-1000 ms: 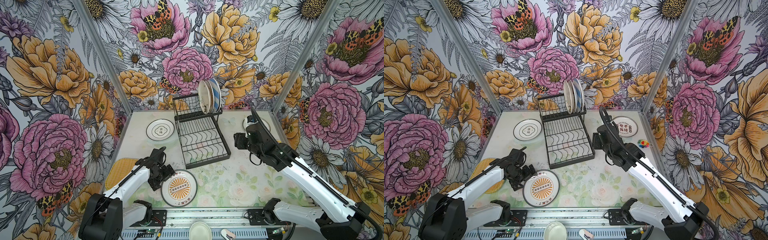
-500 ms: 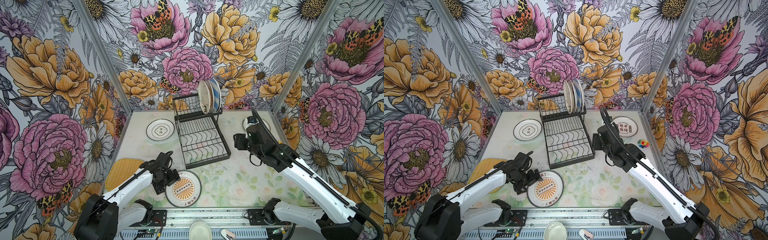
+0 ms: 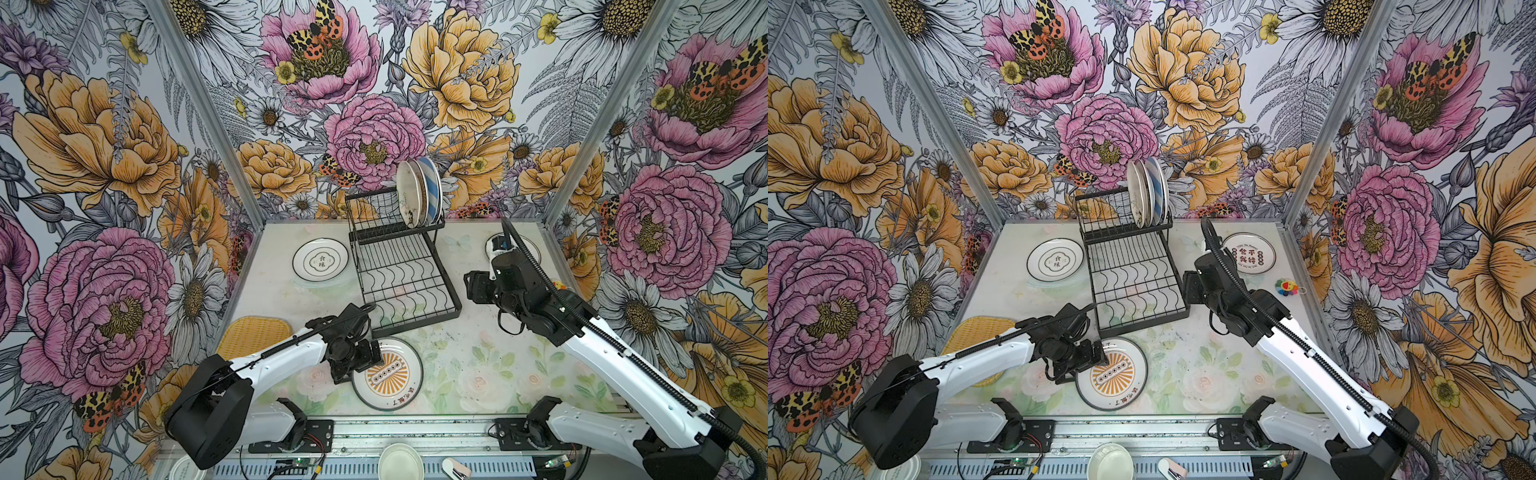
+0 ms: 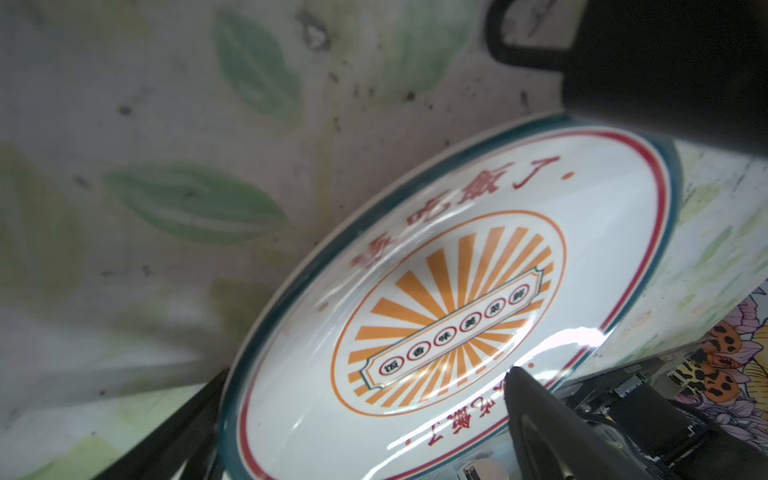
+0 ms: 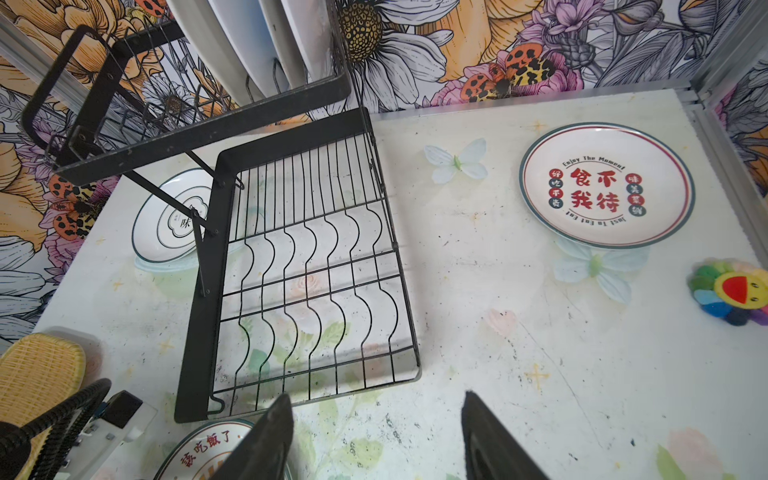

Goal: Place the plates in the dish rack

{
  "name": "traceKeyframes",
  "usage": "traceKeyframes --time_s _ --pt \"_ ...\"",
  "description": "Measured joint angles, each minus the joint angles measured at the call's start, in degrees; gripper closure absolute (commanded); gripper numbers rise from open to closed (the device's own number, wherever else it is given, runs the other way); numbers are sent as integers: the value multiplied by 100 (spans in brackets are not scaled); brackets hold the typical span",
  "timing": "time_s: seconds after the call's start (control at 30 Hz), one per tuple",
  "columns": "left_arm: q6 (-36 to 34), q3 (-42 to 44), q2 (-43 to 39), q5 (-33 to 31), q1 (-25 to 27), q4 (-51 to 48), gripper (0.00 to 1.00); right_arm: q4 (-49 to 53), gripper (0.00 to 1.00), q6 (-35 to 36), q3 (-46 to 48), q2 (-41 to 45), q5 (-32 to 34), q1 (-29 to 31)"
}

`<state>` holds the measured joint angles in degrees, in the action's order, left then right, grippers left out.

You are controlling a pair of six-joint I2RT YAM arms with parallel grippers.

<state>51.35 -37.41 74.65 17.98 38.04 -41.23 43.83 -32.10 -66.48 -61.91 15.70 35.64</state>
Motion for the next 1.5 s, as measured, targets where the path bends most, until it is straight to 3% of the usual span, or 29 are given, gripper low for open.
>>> traceKeyframes --time_s 0.27,0.63,0.9,1.5 --pt "-293 -243 343 109 343 186 1 -22 35 -52 79 0 -275 -11" --pt "-789 348 -203 103 328 774 4 -76 29 -691 1722 299 -2096 -286" --pt "-846 907 -621 170 221 1572 20 -37 27 -907 2321 964 -2898 -680" --pt "-767 1488 -581 603 114 2691 59 -44 26 -730 2323 778 -3661 -1137"
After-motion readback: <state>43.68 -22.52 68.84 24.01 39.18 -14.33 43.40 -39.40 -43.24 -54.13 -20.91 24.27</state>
